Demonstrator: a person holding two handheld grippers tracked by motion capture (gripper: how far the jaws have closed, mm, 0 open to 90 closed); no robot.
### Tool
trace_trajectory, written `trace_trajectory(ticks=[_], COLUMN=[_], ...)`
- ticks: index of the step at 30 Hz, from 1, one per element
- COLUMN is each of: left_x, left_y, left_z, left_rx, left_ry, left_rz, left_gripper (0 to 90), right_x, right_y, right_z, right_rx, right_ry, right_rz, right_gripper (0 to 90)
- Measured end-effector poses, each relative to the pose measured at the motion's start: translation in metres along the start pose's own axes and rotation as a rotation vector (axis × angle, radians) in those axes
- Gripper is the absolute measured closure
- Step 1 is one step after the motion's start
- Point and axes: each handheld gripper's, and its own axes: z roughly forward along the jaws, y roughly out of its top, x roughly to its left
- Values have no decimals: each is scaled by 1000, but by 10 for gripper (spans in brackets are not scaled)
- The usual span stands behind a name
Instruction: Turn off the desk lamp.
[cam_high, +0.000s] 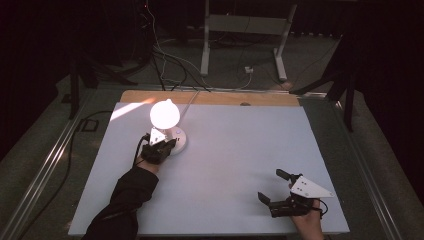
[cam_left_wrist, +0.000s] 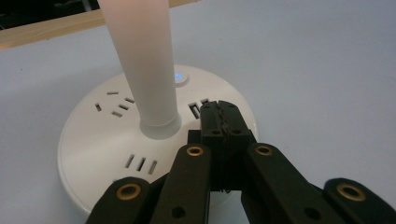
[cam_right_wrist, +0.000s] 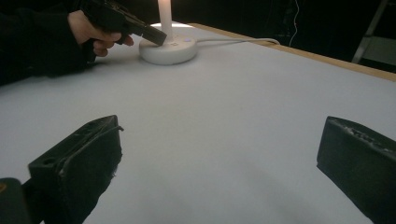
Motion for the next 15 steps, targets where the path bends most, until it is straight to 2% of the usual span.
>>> trace_trajectory(ticks=[8, 11, 15], left_x=[-2, -4, -2], left_y=[0, 0, 1], left_z=[1, 1, -1], left_rx=[3, 10, 10], left_ry=[5, 23, 14], left_rz=[16, 47, 36], left_gripper=[900, 900, 900], right_x=[0, 1, 1], right_y=[0, 0, 0], right_z=[0, 0, 0], right_rx=[1, 3, 1], right_ry=[-2, 1, -1], right_rz=[0, -1, 2], right_gripper=[0, 0, 0])
